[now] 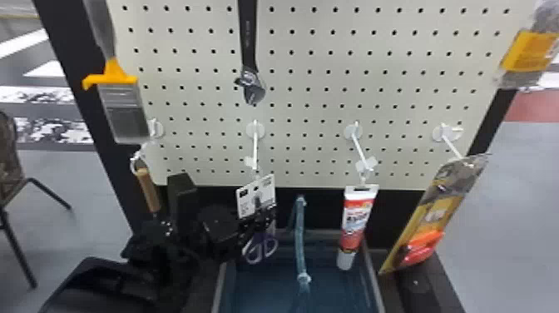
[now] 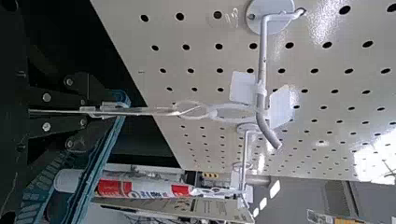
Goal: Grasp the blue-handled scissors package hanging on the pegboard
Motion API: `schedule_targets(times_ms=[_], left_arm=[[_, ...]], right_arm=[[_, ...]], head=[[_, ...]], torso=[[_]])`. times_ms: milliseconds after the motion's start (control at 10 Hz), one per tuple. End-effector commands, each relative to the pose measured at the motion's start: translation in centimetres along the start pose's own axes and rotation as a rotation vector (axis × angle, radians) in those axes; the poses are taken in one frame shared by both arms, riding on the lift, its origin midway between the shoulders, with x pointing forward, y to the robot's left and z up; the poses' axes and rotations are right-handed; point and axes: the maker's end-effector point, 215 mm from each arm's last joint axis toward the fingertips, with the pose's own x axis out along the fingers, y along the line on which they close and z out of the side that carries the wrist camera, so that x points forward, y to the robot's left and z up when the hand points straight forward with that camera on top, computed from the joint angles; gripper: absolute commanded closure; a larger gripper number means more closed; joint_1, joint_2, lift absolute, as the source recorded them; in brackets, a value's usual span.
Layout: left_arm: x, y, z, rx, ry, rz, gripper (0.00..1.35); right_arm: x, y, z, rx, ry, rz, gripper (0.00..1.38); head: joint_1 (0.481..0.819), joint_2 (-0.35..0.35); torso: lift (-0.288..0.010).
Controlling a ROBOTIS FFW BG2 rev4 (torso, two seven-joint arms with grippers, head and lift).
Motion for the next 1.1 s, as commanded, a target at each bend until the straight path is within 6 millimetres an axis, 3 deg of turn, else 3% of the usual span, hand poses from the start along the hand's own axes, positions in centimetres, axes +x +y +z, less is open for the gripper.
schedule_targets(times_ms=[0,1000], left_arm=[[0.08,-0.17,-0.10,0.000,0.003,-0.004,1.14],[0.18,-0.56,-0.59,-0.014,0.013,-0.012,1.13]], right_arm=[[-0.01,0.01,-0.06,0.000,0.002,0.000,0.26],[0.05,0.03,-0.06,-0.002,0.001,0.001,0.26]], head=[[0.549,0.000],[0.549,0.000]], torso=[[-0.100],[-0.100]])
